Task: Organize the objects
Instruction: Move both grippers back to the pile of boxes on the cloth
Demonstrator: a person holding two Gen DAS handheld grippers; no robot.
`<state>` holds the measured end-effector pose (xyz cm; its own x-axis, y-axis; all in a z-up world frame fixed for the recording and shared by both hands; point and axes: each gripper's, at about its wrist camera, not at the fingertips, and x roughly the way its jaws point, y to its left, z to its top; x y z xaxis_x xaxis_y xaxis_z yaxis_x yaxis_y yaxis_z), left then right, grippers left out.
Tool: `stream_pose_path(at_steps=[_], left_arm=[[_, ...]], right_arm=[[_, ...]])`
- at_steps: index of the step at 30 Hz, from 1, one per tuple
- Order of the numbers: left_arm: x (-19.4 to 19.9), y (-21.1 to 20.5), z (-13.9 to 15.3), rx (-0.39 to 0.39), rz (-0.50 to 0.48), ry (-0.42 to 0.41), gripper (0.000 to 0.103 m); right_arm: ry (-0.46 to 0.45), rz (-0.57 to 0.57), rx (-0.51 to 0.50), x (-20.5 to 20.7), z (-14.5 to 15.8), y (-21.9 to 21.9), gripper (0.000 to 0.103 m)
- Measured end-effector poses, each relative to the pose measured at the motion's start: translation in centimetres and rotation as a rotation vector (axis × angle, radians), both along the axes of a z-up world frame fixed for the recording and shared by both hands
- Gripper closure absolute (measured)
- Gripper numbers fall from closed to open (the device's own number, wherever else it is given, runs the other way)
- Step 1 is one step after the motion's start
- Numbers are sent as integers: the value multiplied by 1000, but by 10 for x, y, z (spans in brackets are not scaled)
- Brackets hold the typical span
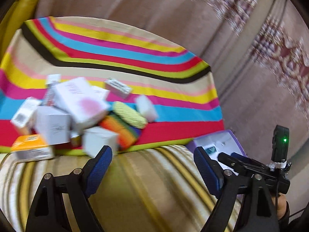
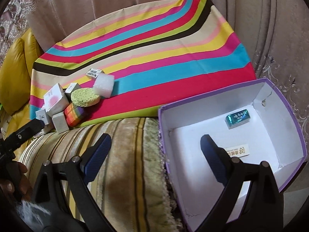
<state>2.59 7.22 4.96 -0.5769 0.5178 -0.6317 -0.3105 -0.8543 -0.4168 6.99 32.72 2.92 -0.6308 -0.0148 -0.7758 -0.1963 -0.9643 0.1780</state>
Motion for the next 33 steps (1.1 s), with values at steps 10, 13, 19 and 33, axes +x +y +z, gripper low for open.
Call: stream_pose_path(at_steps=[10,13,19,33], left_arm=[[6,-79,-11,-33,215,-19,16],[3,-98,-14,-43,271,-28,16],[-11,-121,-17,-107,353,-37,29],[-80,-144,-50,-253,389,-210,42]], right_arm=[[-12,62,25,-12,0,-23,8],[-11,85,29,-16,1,-31,8],[-3,150,25,-28,3,-56,8],[72,390,73,-85,15,-143,8]])
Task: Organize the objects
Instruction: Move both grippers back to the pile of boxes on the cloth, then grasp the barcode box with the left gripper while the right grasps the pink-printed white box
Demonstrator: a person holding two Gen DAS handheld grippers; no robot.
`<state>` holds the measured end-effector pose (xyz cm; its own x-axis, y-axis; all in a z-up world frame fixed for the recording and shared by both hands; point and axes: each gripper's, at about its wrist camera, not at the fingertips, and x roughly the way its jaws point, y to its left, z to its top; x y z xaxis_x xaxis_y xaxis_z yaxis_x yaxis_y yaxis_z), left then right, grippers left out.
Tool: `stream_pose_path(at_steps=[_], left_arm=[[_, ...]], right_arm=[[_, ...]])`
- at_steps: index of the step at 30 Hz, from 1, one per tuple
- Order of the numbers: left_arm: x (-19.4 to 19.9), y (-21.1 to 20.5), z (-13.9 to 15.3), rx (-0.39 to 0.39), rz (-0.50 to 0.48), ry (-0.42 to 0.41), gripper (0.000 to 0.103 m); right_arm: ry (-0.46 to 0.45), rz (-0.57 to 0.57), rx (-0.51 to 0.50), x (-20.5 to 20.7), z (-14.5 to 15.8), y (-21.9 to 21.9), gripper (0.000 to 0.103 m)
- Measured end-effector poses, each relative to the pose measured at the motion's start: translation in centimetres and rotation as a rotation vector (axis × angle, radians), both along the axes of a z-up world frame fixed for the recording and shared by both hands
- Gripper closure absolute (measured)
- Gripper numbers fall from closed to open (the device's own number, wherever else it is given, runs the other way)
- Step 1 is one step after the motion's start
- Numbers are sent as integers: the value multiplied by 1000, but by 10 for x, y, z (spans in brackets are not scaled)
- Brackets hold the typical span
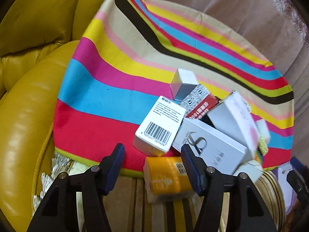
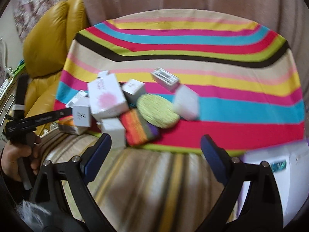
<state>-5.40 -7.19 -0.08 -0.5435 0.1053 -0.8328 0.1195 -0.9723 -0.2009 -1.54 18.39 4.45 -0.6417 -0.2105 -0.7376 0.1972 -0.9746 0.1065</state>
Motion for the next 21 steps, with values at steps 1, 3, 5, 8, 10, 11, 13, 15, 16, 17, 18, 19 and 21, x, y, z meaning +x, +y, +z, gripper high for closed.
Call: stream_pose_path(at_steps=[1,3,5,8,10,11,13,15,16,17,18,19,21], left_arm=[[-5,0,-2,-15,-1,-8,42],[-10,1,-3,-32,-5,-16,42],[-16,2,-5,-48,-15,-22,45],[-24,4,-10,-58,-32,-40,58],[-27,5,-12,-68,-36,-45,60],[-27,6,-12,-71,-38,-41,60],[-26,7,-11,-76,-36,-35,60],[-24,7,-11,-78,-30,-28,61],[-22,6,-11,-79,-25,-22,61],[-21,5,-10,-79,-21,-16,61],[-19,5,-9,-80,-17,-7,61],[-16,4,-8,-81,-9,4,61],[-15,4,-7,-82,-1,18,61]], right_arm=[[10,22,16,-5,0,-8,8],[20,62,29,-13,-1,-19,8],[23,109,44,-21,-3,-31,8],[25,171,73,-33,-8,-47,8],[28,198,84,-40,-10,-56,8],[32,207,92,-43,-11,-59,8],[37,230,114,-48,-14,-66,8],[40,258,128,-52,-17,-74,8],[39,266,131,-54,-18,-78,8],[38,270,137,-57,-20,-81,8],[38,271,140,-59,-21,-84,8],[37,275,139,-62,-22,-86,8],[37,283,142,-67,-24,-91,8]])
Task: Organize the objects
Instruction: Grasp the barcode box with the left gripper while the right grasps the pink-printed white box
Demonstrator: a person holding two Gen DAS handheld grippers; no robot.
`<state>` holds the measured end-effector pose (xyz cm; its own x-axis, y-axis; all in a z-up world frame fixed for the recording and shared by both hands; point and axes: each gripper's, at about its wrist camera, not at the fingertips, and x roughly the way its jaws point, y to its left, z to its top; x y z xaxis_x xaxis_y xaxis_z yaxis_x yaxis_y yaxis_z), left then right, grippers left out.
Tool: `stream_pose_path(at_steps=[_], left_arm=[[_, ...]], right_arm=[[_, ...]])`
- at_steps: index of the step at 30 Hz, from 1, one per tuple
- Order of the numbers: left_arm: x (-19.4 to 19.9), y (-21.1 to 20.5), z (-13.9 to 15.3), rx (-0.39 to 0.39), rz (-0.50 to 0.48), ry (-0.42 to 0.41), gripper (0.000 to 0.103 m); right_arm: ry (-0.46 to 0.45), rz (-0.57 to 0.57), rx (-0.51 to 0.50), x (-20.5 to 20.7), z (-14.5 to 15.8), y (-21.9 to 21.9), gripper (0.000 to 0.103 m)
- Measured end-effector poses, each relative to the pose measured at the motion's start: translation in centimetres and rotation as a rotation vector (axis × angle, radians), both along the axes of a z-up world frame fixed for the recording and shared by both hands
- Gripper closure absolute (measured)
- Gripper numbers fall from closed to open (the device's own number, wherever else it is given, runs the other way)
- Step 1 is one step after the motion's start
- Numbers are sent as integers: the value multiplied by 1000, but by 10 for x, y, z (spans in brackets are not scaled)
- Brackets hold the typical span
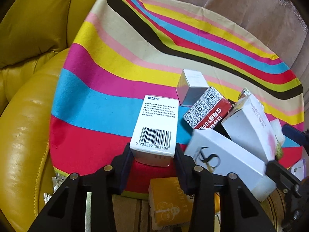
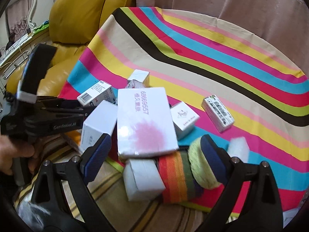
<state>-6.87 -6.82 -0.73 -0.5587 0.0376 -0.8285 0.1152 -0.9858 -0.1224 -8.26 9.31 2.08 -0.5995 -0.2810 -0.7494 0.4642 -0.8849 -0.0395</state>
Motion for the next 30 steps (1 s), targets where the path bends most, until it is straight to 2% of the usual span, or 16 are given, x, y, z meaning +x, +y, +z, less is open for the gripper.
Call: stream_pose_path(at_steps=[5,9,11,12,13,19,22,26,30], left_arm=[[3,-3,5,-1,28,35,61],[7,-6,9,-7,53,56,62],[7,-7,11,-5,64,73,62],[10,-7,14,-16,74,93,62],[12,-6,17,-26,80,109,62],[29,8,40,-82,95,233,62],[37,16,51,-85,93,275,62],[37,36,58,-84,57,292,62],[43,60,67,-136,-2,315,62]], right_arm=[[5,-13,3,-15,-4,-5,8],[-24,-14,9,-28,-12,-11,9],[-28,-4,0,-28,-13,-12,16],[-25,-2,-7,-27,-12,-11,29],[-22,-7,-9,-26,-11,-11,33],[41,-66,-46,-12,-1,1,33],[79,-118,-80,1,8,14,33],[108,-193,-125,15,17,35,33],[131,-241,-140,32,22,54,33]])
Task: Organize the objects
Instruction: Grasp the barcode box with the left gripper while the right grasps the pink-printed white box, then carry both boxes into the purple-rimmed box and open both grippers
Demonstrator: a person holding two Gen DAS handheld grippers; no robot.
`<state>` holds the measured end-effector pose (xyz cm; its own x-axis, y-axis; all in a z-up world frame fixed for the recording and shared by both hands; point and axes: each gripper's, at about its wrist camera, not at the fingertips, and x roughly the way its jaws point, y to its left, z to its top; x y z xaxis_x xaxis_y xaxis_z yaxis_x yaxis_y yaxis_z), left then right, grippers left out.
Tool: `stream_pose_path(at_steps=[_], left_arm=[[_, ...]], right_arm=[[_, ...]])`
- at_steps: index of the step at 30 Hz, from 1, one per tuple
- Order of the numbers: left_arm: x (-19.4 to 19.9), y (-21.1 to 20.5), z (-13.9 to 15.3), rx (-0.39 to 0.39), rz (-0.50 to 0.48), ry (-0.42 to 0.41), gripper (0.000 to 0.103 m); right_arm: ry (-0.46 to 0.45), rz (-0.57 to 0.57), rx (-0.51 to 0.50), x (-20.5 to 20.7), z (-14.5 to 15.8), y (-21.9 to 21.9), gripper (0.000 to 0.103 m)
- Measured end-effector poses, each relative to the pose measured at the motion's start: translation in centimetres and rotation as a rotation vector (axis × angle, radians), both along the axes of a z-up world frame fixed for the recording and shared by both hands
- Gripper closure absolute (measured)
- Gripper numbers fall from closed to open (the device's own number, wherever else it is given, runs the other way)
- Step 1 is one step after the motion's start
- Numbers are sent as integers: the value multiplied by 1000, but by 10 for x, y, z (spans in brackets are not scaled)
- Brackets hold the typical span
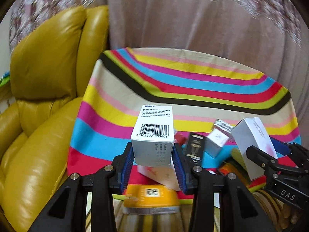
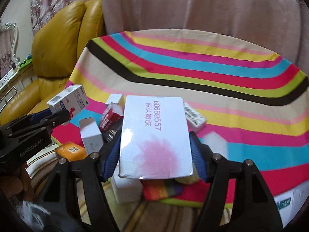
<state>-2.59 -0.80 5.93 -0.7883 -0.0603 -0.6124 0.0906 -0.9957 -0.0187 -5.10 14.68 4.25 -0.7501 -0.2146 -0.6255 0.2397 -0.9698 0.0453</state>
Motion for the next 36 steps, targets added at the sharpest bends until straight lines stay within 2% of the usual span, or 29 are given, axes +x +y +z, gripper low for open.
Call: stream_pose_path(at_steps=[8,17,30,36], left_arm=[[11,47,7,7,-118,-14,62],[21,113,4,27,-315,-63,62],[36,202,-6,94,-593,-171,62],[43,243,-12,83,-705,-214,62]], right_arm=[[-37,-116,-77,27,3,55,33],[-74,-234,-113,62,7,113,33],[-151,-482,-78,118,-8,210,33],[-185,-557,-54,136,-15,236,33]])
